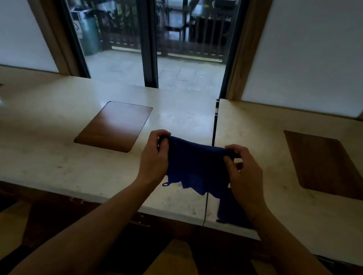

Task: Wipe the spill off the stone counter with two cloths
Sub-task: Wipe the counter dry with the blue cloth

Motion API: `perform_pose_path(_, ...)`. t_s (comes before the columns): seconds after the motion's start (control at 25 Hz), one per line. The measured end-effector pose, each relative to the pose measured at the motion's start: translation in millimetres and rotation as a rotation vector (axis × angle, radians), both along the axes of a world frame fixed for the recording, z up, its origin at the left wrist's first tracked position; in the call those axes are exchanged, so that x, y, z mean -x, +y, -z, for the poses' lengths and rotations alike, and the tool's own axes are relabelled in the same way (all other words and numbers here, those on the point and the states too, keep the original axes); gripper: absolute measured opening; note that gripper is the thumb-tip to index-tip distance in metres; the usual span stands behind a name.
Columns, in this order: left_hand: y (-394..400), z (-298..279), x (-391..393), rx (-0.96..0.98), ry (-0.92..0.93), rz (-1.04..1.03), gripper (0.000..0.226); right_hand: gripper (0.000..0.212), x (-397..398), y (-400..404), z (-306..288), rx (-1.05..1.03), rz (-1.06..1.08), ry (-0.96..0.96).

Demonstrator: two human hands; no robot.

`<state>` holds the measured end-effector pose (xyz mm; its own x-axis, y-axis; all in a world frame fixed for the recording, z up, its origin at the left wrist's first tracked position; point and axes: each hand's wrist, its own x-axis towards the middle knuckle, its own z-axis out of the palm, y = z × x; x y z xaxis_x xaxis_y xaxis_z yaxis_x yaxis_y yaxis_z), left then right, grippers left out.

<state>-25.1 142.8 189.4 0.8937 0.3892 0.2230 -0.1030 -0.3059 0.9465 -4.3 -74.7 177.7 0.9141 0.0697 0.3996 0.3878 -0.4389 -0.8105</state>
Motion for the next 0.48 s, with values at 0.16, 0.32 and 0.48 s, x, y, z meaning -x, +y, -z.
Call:
perform_pose_path(0.16, 40, 7, 0, -0.003, 0.004, 0.023, 0.018, 0.022, -4, 39, 5, 0.013, 0.014, -0.002)
perform_pose_path(0.32, 82, 20, -10, 0.024, 0.019, 0.047, 0.018, 0.024, -10, 80, 13, 0.048, 0.047, -0.001)
perform_pose_path(0.48, 96, 30, -19, 0.065, 0.062, 0.108, 0.019, 0.023, -10, 95, 17, 0.054, 0.104, 0.034)
